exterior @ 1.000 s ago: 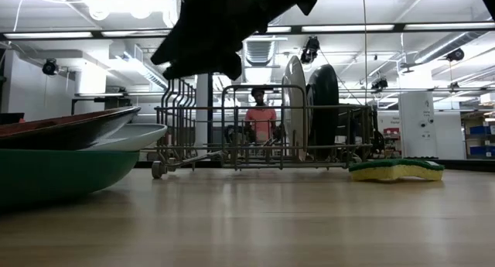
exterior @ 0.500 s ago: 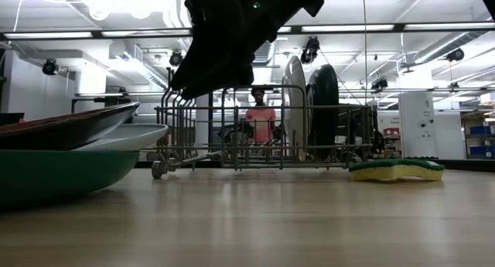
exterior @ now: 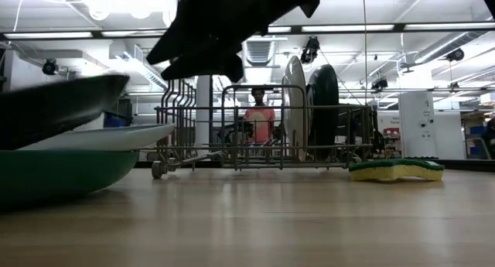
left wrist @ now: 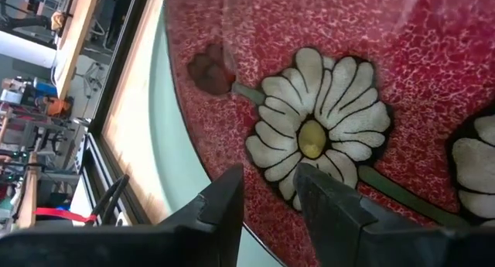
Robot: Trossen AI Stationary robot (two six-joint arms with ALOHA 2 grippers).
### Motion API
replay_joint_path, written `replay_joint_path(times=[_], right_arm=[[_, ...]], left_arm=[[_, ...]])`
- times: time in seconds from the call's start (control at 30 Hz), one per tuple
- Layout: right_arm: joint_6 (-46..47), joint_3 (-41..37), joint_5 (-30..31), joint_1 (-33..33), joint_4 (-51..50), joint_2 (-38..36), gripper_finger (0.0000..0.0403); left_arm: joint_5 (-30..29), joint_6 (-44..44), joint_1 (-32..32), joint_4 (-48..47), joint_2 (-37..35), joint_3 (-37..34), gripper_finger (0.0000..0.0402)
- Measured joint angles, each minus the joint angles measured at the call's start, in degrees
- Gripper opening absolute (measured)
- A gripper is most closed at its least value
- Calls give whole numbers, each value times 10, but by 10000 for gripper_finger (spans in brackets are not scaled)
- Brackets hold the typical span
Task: Sort dishes
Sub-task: Put the red plate into the dish rack
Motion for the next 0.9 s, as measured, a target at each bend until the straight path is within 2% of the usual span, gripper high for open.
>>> replay_joint_path(times=[0.2, 0.43, 0.67, 0.9], right_arm=[[81, 0, -6, 19, 2, 0, 188], [222, 0, -11, 32, -3, 0, 198], [266, 0, -10, 34, 14, 14, 215], [283, 9, -13, 34, 33, 59, 229]], left_arm=[[-1, -1, 0, 1, 0, -1, 116], [-2, -2, 0, 2, 0, -1, 116], [-6, -5, 0, 3, 0, -1, 116], [-19, -15, 0, 8, 0, -2, 116]])
